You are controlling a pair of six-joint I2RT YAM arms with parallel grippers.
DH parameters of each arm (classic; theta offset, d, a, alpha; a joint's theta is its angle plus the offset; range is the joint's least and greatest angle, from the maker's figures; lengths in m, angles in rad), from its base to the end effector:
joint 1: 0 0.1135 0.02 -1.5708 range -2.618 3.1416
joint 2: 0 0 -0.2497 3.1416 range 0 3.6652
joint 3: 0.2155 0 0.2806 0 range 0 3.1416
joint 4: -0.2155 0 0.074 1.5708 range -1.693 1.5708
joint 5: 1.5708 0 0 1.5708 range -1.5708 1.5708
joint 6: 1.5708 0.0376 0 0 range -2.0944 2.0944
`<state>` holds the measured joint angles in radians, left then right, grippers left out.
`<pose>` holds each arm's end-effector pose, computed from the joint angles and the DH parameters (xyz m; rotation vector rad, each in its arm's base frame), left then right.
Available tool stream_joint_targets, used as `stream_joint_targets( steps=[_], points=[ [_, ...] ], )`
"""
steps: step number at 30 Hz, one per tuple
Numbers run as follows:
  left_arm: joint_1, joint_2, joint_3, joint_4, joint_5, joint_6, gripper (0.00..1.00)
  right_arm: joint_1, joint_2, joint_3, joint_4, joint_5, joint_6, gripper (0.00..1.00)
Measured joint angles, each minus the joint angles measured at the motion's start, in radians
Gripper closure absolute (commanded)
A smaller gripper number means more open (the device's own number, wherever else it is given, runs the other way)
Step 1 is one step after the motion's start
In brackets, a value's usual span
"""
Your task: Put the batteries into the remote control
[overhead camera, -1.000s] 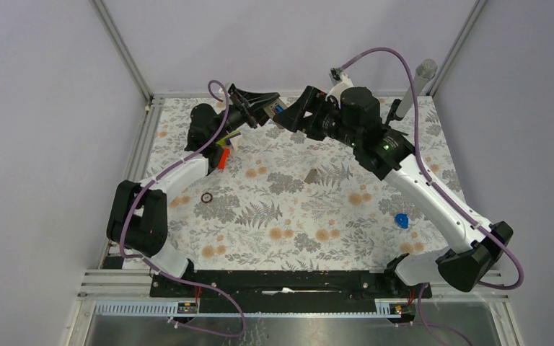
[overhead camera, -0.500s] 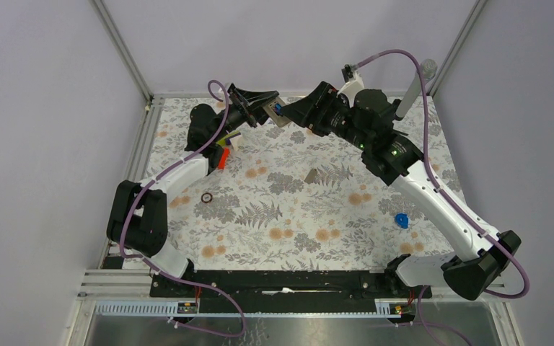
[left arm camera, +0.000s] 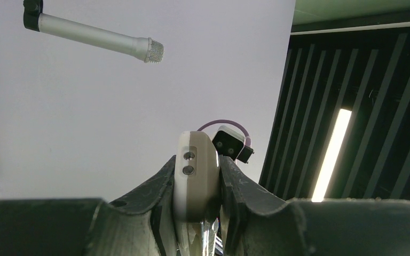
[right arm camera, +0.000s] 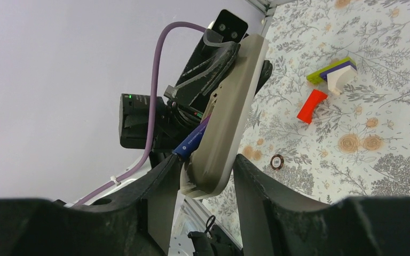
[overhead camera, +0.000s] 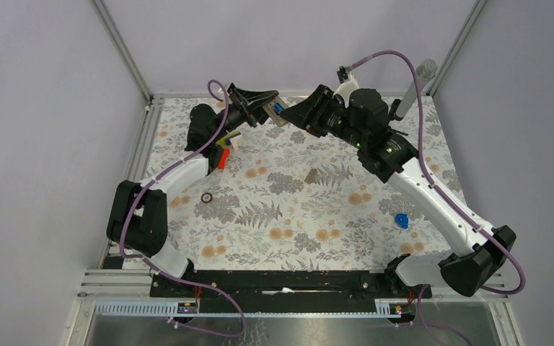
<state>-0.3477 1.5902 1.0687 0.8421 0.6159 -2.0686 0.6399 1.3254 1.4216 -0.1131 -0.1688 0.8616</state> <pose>0.3609 -0.1539 0.3116 -0.7722 1.6180 -2.3106 0.2669 0.2066 0.4399 0.0487 1.7466 1.2757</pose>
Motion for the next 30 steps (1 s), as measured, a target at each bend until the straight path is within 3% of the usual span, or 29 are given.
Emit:
stream_joint_targets(
  steps=[9, 14, 16, 30],
  points=[
    [-0.003, 0.000, 0.000, -0.011, 0.000, 0.026, 1.00, 0.000, 0.023, 0.000, -0.002, -0.010, 0.003, 0.50],
    [-0.003, -0.001, 0.000, -0.016, 0.000, 0.033, 1.00, -0.001, 0.024, 0.000, 0.000, -0.010, 0.003, 0.32],
    [-0.003, -0.002, 0.000, -0.020, 0.000, 0.035, 1.00, -0.001, 0.022, -0.006, 0.013, -0.010, 0.006, 0.30],
    [-0.003, -0.014, 0.000, -0.043, 0.001, 0.082, 1.00, -0.002, 0.017, -0.026, 0.035, -0.023, 0.009, 0.47]
  ],
)
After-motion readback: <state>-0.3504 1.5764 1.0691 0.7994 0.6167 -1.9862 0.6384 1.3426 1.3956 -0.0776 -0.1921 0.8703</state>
